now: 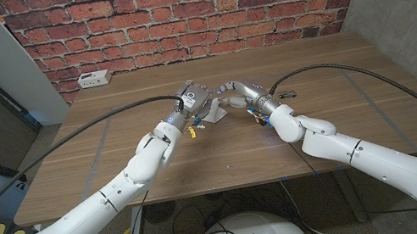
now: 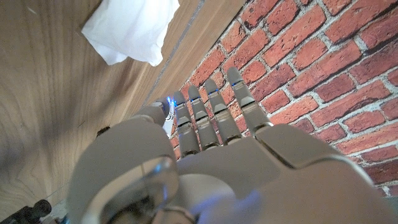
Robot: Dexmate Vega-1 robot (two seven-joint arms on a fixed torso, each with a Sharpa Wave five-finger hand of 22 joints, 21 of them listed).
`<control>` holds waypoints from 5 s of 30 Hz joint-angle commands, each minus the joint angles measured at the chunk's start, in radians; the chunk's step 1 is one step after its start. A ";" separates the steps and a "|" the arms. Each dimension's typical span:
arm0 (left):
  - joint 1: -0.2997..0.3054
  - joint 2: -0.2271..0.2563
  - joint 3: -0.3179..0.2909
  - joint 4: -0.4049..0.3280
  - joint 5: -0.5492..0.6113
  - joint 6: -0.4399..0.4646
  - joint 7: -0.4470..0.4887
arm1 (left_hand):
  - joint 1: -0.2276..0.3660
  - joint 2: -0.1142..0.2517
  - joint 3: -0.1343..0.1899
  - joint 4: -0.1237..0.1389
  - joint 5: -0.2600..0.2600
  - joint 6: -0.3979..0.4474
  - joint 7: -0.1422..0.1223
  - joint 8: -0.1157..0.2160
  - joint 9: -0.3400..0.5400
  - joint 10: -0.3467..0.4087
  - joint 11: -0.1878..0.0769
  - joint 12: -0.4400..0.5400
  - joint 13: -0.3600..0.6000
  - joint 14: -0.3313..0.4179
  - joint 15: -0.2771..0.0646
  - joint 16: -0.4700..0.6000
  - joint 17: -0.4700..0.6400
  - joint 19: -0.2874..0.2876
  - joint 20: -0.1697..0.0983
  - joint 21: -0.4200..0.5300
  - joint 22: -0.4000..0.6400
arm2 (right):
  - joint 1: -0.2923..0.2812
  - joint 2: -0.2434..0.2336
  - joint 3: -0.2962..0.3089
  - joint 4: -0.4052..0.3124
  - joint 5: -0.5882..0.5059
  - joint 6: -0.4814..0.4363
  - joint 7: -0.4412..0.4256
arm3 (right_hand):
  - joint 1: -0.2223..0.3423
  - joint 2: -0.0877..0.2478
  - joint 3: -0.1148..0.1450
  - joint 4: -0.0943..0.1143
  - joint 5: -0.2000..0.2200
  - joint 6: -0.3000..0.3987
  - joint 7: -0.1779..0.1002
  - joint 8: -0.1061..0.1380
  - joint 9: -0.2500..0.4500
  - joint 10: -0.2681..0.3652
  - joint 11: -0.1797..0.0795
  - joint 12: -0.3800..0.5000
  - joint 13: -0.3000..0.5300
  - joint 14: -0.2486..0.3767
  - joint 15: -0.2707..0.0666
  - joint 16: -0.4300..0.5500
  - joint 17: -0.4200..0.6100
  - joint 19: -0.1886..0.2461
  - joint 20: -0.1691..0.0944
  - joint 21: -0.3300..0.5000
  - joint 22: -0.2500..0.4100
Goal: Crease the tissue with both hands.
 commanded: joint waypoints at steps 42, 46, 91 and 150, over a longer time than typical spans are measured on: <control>-0.219 -0.009 0.039 0.141 -0.528 -0.233 -0.437 | -0.096 0.020 0.185 0.003 0.002 0.124 0.103 -0.021 0.008 0.111 0.065 0.005 0.036 0.035 0.037 -0.022 0.039 -0.115 -0.011 -0.049 -0.028 | 0.022 0.025 0.004 0.052 0.021 0.004 -0.020 | -0.037 0.041 0.016 0.025 0.007 -0.042 -0.015 -0.005 0.004 -0.041 -0.010 -0.005 0.004 -0.033 -0.059 -0.010 0.021 -0.019 -0.014 -0.016 0.002; -0.232 -0.010 0.046 0.149 -0.542 -0.234 -0.462 | -0.106 0.018 0.189 0.012 0.001 0.113 0.103 -0.022 0.009 0.105 0.072 0.002 0.038 0.026 0.041 -0.022 0.042 -0.076 0.004 -0.033 -0.027 | 0.023 0.026 0.003 0.054 0.023 0.005 -0.021 | -0.037 0.040 0.016 0.024 0.007 -0.042 -0.016 -0.004 0.004 -0.041 -0.007 -0.004 0.004 -0.033 -0.058 -0.010 0.021 -0.018 -0.014 -0.016 0.002; -0.144 0.012 0.017 0.083 -0.487 -0.093 -0.305 | -0.227 -0.005 0.110 -0.009 -0.001 0.205 0.108 0.021 0.021 0.129 0.065 0.038 0.089 0.115 0.023 0.110 0.142 0.029 0.017 0.041 -0.004 | 0.025 0.018 0.005 0.055 0.032 0.034 -0.007 | -0.034 0.031 0.016 0.013 0.008 -0.045 -0.014 -0.002 0.004 -0.039 -0.007 -0.001 0.003 -0.032 -0.057 -0.006 0.023 -0.017 -0.011 -0.017 0.002; 0.062 0.063 -0.192 -0.036 -0.716 -0.116 0.048 | -0.265 -0.011 0.138 -0.057 0.002 0.115 0.091 -0.020 0.023 0.043 0.066 0.004 0.118 -0.012 0.045 0.007 0.070 -0.117 0.069 -0.007 -0.017 | -0.001 0.074 0.098 0.185 0.340 0.274 0.065 | -0.034 0.028 0.016 0.006 0.007 -0.049 -0.007 0.000 0.004 -0.043 0.000 0.000 0.003 -0.037 -0.047 -0.005 0.024 -0.016 -0.009 -0.019 0.002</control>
